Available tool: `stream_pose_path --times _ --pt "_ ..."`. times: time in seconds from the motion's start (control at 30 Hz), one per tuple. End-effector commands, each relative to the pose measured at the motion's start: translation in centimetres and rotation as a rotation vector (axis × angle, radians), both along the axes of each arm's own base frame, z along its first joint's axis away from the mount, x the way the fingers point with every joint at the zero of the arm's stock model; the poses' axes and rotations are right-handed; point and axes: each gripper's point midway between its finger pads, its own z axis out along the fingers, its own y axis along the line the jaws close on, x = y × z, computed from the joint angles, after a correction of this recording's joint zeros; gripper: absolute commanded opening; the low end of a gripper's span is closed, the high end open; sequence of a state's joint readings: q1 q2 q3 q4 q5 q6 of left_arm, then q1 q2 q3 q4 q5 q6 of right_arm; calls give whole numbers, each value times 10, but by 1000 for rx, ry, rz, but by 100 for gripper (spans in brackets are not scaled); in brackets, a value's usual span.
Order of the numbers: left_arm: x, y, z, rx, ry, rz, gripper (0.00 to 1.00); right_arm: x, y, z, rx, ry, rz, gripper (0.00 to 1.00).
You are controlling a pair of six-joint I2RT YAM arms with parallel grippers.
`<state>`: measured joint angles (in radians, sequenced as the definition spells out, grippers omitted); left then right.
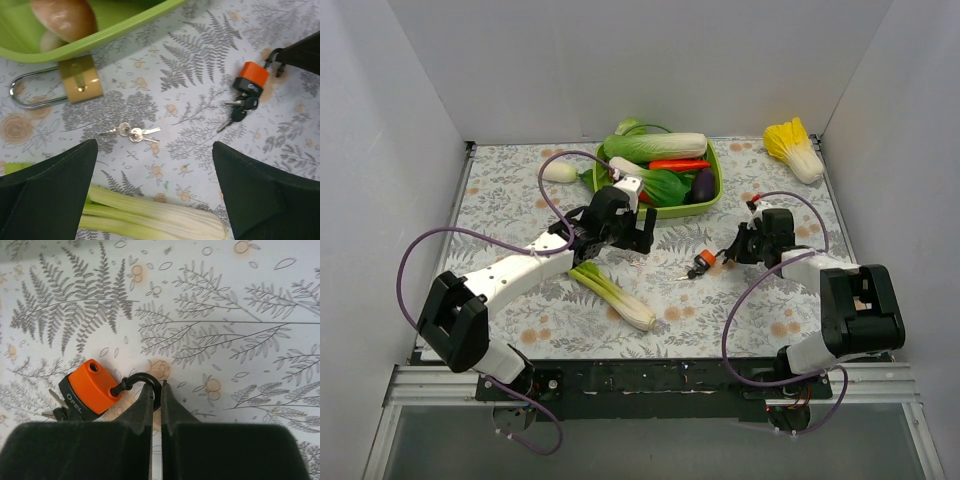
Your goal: Unlock with the key
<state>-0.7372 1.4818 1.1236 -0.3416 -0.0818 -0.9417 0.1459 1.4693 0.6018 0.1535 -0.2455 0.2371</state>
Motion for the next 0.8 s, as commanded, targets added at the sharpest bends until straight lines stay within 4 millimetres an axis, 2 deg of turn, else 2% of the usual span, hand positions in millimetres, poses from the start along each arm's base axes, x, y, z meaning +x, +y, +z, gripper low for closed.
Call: stream_pose_path --times 0.0,0.13,0.2,0.43,0.53,0.57,0.63,0.67,0.77 --pt "15 32 2 50 -56 114 98 13 -31 -13 -184 41 -35 1" --pt "26 44 3 -31 3 163 98 23 -49 -14 -275 48 -80 1" --pt "31 49 2 -56 31 182 98 20 -59 -18 -326 74 -99 1" --pt "34 54 7 -65 20 191 98 19 -65 -20 -347 88 -123 1" --pt "34 54 0 -64 58 201 98 18 -64 -19 -342 93 -126 10" --pt "32 52 -2 -69 74 191 98 19 -64 -18 -340 87 -126 19" --pt "33 51 -4 -78 89 191 98 19 -64 -15 -332 83 -129 26" --pt "33 49 -3 -89 92 187 98 18 -63 -13 -328 74 -127 35" --pt "33 50 -2 -100 92 190 98 17 -63 -6 -322 55 -132 47"
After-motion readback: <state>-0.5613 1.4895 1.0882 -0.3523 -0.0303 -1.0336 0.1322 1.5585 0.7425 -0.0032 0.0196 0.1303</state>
